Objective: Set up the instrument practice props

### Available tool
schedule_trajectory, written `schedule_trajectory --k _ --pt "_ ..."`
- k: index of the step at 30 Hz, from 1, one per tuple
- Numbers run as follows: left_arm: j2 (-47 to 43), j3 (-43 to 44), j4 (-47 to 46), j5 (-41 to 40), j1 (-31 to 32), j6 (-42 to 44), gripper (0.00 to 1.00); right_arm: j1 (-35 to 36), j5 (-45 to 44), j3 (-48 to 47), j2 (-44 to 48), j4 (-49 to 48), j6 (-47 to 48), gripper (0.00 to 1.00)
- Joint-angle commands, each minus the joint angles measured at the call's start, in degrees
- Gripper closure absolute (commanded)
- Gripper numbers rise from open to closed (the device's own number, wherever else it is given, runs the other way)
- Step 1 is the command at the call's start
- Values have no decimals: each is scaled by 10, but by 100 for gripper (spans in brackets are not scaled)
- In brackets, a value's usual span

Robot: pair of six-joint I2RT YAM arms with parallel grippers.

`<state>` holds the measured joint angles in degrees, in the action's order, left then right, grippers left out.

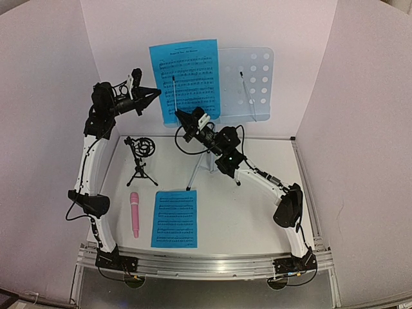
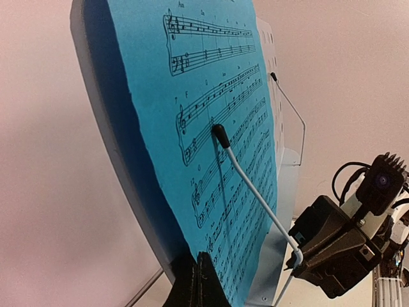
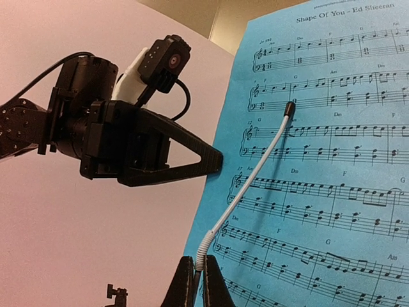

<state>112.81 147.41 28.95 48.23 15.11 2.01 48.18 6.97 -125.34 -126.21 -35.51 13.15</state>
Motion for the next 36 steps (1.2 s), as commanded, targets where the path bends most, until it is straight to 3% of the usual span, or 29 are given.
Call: schedule_trajectory --k 1,18,25,36 --pt "-1 12 -4 -18 0 10 100 1 0 -24 10 -66 11 93" --pt "2 18 -8 -27 -1 17 100 1 2 2 23 -83 4 85" --pt "-1 19 -6 -30 0 15 100 1 5 30 39 -91 3 78" --pt "-45 13 41 -28 -1 50 69 1 14 106 99 -99 -4 63"
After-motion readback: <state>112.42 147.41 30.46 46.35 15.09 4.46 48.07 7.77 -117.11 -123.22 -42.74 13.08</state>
